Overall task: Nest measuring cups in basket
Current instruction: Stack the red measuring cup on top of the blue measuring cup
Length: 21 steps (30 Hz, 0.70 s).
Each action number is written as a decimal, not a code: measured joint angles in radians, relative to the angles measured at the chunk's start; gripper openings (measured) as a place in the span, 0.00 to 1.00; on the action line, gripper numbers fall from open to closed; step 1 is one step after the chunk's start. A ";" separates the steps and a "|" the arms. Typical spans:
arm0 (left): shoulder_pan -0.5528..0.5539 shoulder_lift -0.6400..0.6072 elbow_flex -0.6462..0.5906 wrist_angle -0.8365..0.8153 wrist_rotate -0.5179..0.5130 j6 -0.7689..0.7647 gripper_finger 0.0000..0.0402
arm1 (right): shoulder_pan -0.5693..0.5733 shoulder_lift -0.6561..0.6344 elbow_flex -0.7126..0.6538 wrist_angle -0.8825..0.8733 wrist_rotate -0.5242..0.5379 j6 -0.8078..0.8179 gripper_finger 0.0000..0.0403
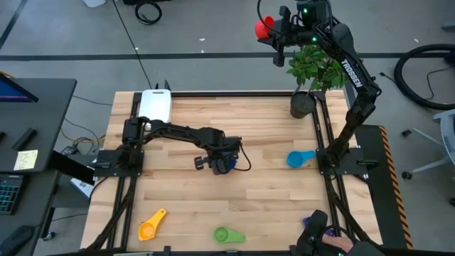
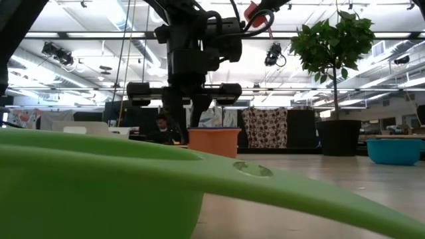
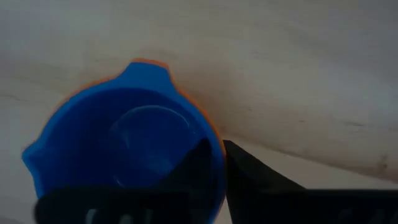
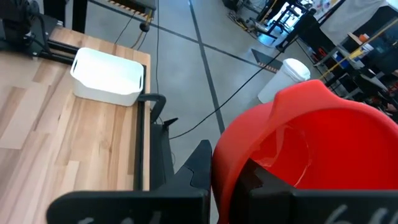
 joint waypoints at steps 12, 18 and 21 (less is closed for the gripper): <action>-0.003 0.000 0.000 -0.007 -0.039 -0.281 0.20 | 0.000 0.000 0.000 0.000 0.007 0.000 0.05; 0.005 -0.041 0.000 -0.057 -0.103 -0.325 0.20 | 0.000 0.000 0.000 0.000 0.007 -0.012 0.05; 0.005 -0.074 0.000 -0.049 -0.093 -0.331 0.20 | 0.000 0.000 0.000 0.000 0.010 -0.012 0.05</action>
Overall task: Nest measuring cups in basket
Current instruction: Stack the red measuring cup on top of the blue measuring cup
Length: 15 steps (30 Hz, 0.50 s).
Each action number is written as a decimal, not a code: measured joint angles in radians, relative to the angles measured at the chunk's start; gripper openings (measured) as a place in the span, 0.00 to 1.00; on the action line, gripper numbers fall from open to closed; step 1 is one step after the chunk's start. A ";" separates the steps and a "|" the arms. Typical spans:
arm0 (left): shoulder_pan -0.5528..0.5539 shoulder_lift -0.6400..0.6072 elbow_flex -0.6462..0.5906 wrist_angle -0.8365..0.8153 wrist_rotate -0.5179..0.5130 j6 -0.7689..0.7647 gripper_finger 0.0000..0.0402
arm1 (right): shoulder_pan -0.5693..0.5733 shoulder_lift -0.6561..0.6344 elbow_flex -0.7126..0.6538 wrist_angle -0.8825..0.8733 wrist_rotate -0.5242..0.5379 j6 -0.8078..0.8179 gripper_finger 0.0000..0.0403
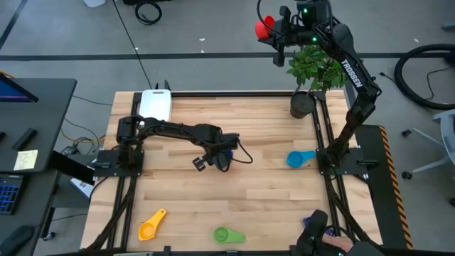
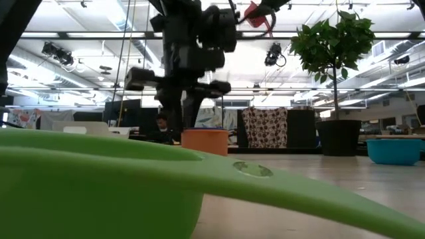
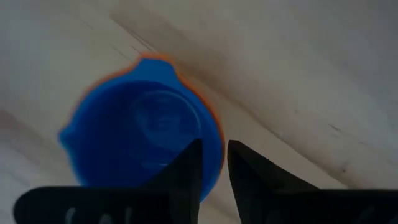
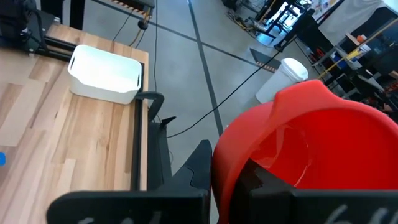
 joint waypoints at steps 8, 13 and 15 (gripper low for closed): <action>0.014 -0.105 0.002 -0.003 -0.092 -0.092 0.20 | 0.000 0.000 0.000 -0.003 0.000 -0.003 0.05; 0.079 -0.242 0.002 0.001 -0.118 -0.336 0.20 | 0.007 0.000 0.000 -0.054 0.002 -0.087 0.05; 0.111 -0.299 0.002 -0.003 -0.119 -0.452 0.20 | 0.018 0.000 0.000 -0.066 0.002 -0.095 0.05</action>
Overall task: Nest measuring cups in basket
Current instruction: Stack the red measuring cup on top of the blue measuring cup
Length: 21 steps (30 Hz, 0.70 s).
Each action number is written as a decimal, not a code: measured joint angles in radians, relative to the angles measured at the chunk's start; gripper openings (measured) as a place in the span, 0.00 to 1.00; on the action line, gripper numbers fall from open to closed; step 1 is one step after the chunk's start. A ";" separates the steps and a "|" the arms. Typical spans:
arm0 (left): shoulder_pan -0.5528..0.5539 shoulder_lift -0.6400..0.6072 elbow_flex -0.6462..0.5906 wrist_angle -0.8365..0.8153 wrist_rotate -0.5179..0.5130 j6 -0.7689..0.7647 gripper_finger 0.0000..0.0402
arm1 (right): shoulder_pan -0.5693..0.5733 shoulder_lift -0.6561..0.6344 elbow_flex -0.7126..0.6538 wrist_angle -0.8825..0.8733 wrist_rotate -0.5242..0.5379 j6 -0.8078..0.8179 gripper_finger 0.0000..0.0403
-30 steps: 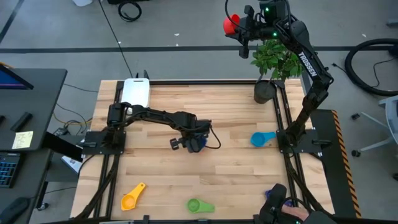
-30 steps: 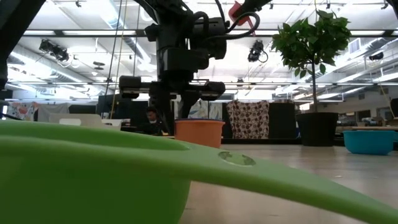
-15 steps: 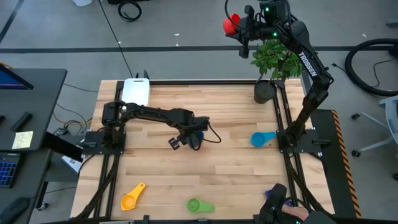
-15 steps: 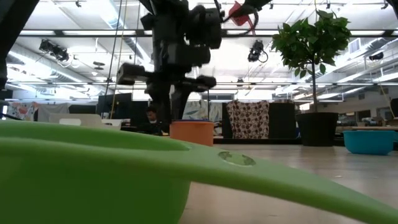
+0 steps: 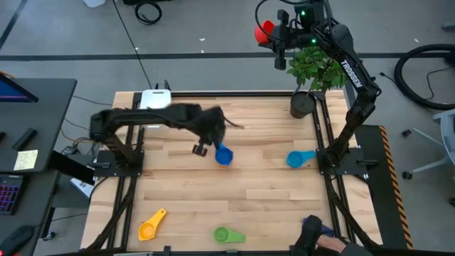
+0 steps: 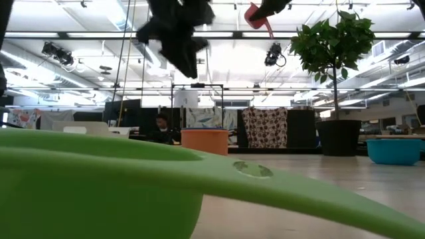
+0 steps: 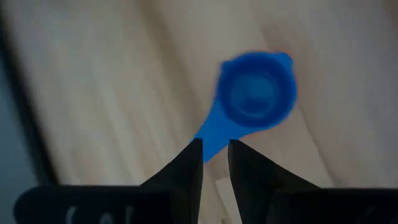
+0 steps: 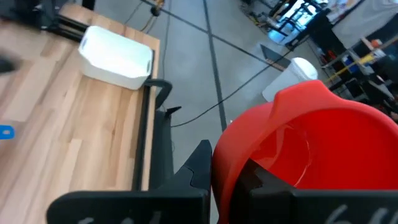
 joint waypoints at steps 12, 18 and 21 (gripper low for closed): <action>0.144 -0.297 0.000 -0.052 -0.021 -0.411 0.20 | 0.234 0.012 0.000 -0.082 0.103 -0.125 0.05; 0.190 -0.403 0.000 -0.096 -0.021 -0.433 0.20 | 0.411 0.090 0.000 -0.113 0.156 -0.188 0.05; 0.205 -0.448 0.000 -0.133 -0.021 -0.434 0.20 | 0.481 0.147 0.000 -0.110 0.198 -0.200 0.05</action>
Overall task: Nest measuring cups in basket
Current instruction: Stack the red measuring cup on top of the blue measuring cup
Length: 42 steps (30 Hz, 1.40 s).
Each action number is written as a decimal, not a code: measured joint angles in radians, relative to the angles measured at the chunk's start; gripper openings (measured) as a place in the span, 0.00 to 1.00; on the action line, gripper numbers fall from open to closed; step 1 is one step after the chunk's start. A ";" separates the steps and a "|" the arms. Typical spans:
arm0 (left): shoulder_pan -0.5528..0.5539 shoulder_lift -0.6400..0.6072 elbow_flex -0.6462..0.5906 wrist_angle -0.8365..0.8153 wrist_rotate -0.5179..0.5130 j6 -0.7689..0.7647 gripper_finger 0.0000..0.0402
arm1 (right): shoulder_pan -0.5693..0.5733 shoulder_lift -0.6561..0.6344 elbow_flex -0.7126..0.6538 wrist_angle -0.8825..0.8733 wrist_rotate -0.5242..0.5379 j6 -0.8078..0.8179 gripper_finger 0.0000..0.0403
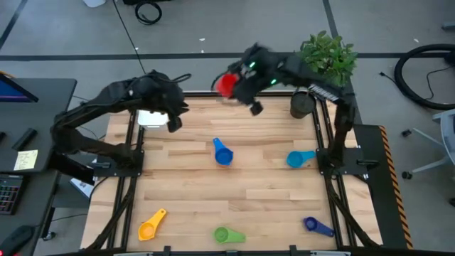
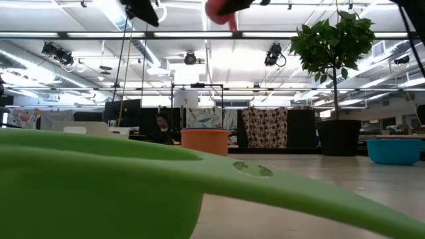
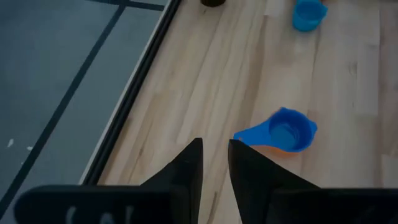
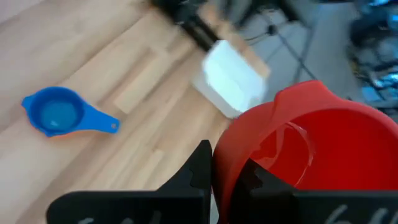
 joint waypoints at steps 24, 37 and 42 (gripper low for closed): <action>0.005 -0.162 0.000 -0.202 0.004 0.010 0.20 | 0.242 0.326 0.000 -0.325 0.039 -0.721 0.05; 0.005 -0.161 0.000 -0.218 0.004 0.012 0.20 | 0.258 0.454 0.000 -0.273 0.062 -0.984 0.05; 0.005 -0.161 0.000 -0.222 0.004 0.012 0.20 | 0.243 0.472 0.001 -0.267 0.061 -0.999 0.05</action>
